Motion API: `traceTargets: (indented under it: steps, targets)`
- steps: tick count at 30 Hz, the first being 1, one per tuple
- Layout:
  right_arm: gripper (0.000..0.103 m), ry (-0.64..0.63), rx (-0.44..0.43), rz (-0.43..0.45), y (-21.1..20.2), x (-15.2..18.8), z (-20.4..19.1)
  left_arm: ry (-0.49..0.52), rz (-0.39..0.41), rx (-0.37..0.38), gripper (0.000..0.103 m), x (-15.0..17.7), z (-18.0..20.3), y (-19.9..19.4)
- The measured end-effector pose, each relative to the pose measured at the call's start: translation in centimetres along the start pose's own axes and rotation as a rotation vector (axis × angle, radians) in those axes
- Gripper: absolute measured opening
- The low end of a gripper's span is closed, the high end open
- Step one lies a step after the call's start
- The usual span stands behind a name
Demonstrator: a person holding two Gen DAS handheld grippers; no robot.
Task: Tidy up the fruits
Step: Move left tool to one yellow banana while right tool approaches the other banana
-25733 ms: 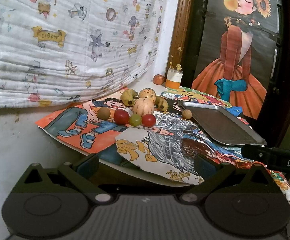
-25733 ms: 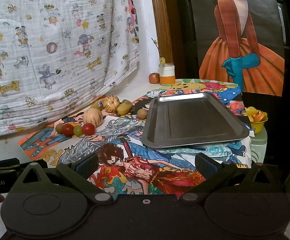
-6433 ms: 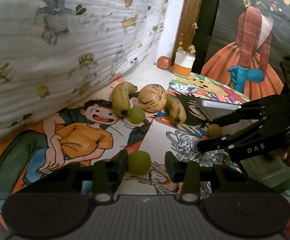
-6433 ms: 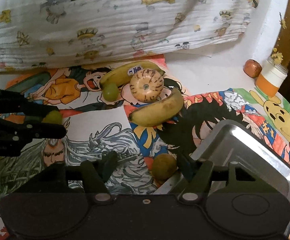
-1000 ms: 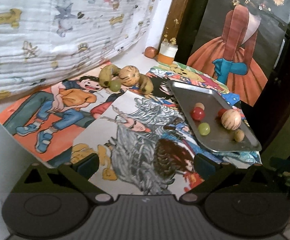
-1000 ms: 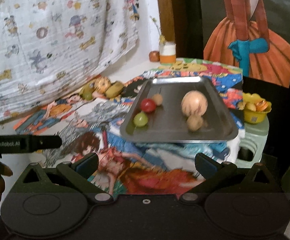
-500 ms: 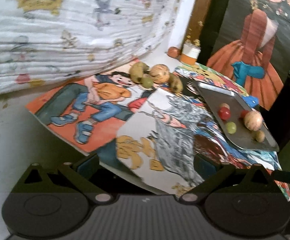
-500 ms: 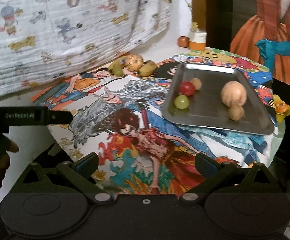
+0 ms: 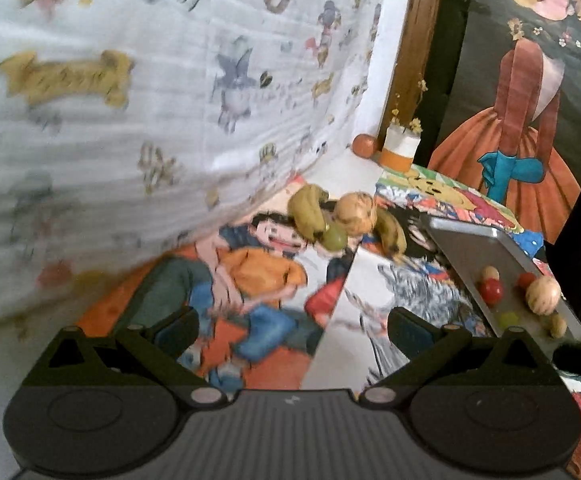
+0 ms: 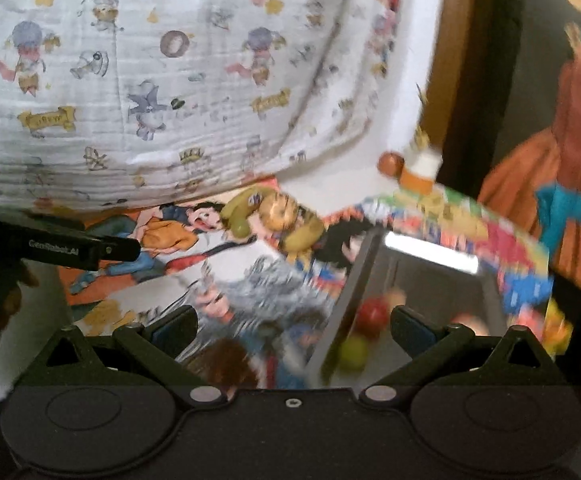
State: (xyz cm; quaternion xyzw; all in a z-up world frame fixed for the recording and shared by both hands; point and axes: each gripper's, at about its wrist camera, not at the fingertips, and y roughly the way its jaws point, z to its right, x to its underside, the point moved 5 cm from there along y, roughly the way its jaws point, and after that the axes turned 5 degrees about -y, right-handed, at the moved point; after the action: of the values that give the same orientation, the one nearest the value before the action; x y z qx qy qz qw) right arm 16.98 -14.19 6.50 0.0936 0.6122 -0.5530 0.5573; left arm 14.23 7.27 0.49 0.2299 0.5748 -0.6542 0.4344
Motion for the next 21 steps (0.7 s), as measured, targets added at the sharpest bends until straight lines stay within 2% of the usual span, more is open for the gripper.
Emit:
traceTargets:
  steps: [4, 9, 12, 17, 21]
  targets:
    - [0.102, -0.044, -0.006, 0.015, 1.5, -3.1, 2.2, 0.019, 0.013, 0.013, 0.103, -1.9, 0.3, 1.3]
    - [0.102, 0.007, -0.009, 0.010, 4.9, -5.9, 5.4, 0.055, 0.030, 0.019, 0.103, -4.2, 1.4, 3.7]
    - [0.102, 0.006, -0.004, -0.017, 7.8, -6.4, 6.8, 0.056, 0.022, 0.020, 0.103, -5.2, 2.2, 5.8]
    - [0.102, 0.025, -0.054, -0.087, 12.9, -6.2, 8.5, 0.048, -0.005, 0.001, 0.103, -6.4, 2.2, 9.9]
    - [0.094, 0.097, -0.119, -0.149, 17.0, -6.0, 9.5, 0.054, -0.020, -0.017, 0.102, -7.0, 2.0, 12.6]
